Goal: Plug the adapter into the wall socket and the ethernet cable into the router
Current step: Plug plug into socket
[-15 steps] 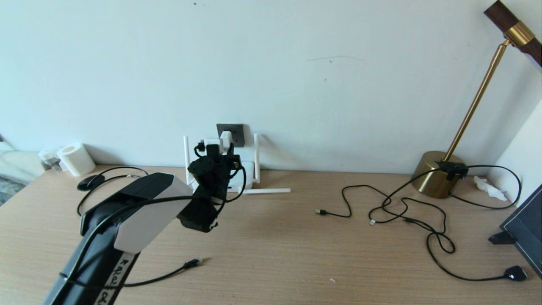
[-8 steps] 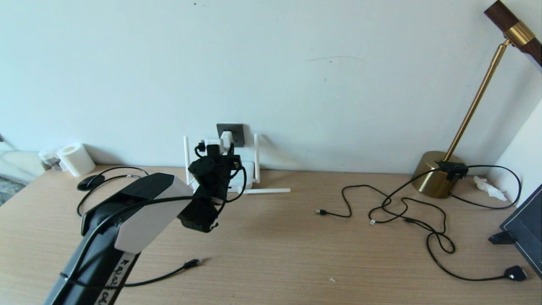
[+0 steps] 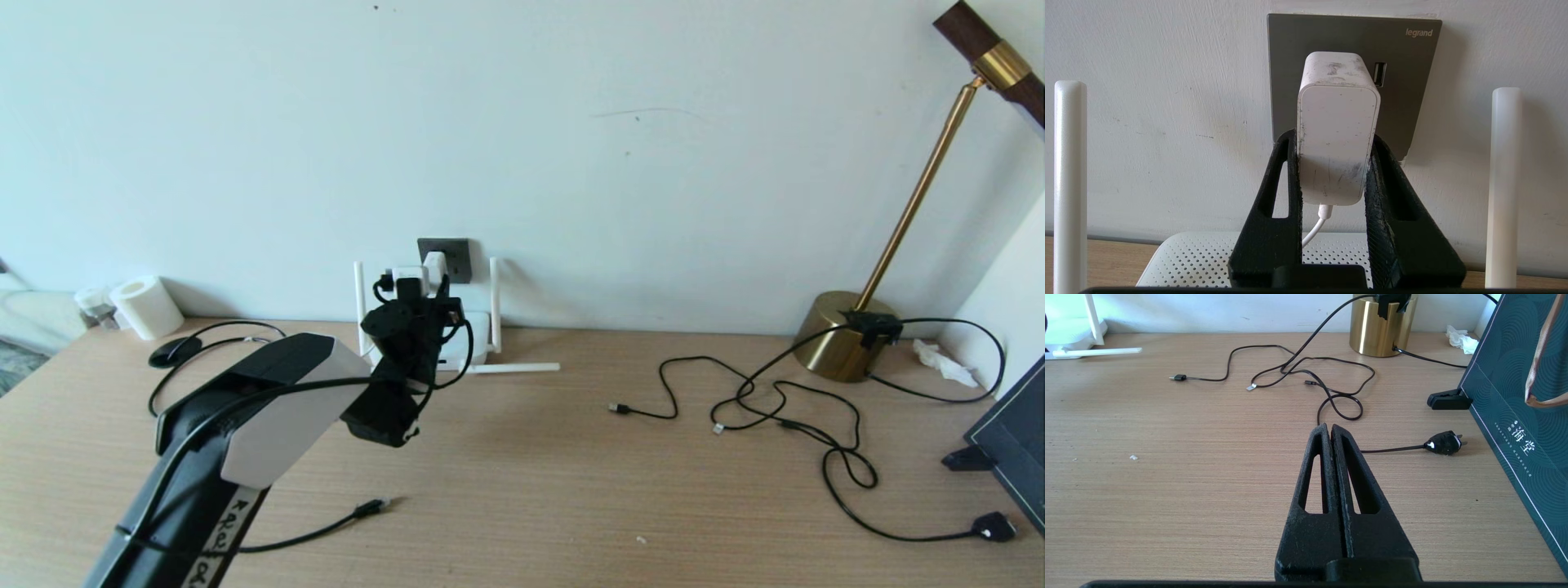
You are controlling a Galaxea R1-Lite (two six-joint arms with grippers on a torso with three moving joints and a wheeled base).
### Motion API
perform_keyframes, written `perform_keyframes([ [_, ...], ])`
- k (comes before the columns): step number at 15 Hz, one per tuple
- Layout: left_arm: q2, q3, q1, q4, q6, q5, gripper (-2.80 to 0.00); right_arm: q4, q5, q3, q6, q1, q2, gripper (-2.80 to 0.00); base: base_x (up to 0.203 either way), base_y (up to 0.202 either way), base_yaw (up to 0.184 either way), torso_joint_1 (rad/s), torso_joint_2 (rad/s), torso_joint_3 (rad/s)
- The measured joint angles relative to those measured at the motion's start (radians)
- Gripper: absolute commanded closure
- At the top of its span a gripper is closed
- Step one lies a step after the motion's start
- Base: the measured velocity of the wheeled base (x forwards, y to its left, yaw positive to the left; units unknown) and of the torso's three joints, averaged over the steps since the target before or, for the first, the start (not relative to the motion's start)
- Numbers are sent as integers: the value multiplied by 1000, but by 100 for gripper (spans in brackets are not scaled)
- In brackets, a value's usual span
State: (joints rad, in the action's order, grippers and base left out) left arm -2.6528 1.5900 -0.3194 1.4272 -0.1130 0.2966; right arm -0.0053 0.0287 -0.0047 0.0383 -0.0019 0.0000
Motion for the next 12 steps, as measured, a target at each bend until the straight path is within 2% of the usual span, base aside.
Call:
perform_keyframes([
  [12, -4, 8, 6, -13, 0, 1, 0, 0, 0, 0, 0, 0, 0, 0, 0, 0, 0, 0, 0, 0],
])
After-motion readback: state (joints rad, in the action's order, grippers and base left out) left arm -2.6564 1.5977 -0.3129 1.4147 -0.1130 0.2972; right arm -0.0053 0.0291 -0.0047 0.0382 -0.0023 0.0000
